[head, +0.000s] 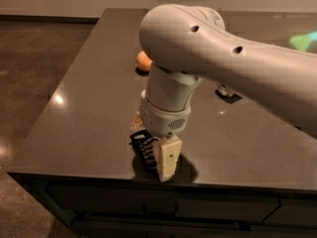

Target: Pick rxbar chocolate

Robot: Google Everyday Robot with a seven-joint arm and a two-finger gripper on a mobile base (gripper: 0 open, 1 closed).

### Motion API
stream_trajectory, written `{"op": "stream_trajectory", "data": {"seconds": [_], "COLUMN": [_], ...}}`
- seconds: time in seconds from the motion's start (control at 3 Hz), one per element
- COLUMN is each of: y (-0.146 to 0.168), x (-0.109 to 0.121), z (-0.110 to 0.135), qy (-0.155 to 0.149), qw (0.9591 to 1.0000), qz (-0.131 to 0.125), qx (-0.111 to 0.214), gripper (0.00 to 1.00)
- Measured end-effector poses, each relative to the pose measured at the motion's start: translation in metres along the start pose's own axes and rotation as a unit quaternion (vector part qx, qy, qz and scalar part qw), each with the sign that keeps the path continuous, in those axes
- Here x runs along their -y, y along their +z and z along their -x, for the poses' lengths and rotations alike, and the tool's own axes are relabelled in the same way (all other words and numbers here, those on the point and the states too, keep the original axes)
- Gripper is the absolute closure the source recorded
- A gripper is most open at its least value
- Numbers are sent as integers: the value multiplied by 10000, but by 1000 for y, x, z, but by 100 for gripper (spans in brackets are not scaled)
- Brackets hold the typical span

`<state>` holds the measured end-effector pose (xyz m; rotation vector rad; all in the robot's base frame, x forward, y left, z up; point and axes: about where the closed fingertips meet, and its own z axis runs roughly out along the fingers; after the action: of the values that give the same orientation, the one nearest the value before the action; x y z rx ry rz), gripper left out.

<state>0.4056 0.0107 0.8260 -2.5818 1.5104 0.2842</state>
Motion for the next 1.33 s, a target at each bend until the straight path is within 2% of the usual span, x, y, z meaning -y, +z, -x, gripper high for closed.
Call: {"op": "stream_trajectory", "data": {"seconds": [1.0, 1.33], "y": [-8, -25], "x": [3, 5], "z": [-3, -12], "qy": [182, 407], "qw": [9998, 9990], "qz": [5, -97], "qx": [21, 160], "gripper": [96, 100]}}
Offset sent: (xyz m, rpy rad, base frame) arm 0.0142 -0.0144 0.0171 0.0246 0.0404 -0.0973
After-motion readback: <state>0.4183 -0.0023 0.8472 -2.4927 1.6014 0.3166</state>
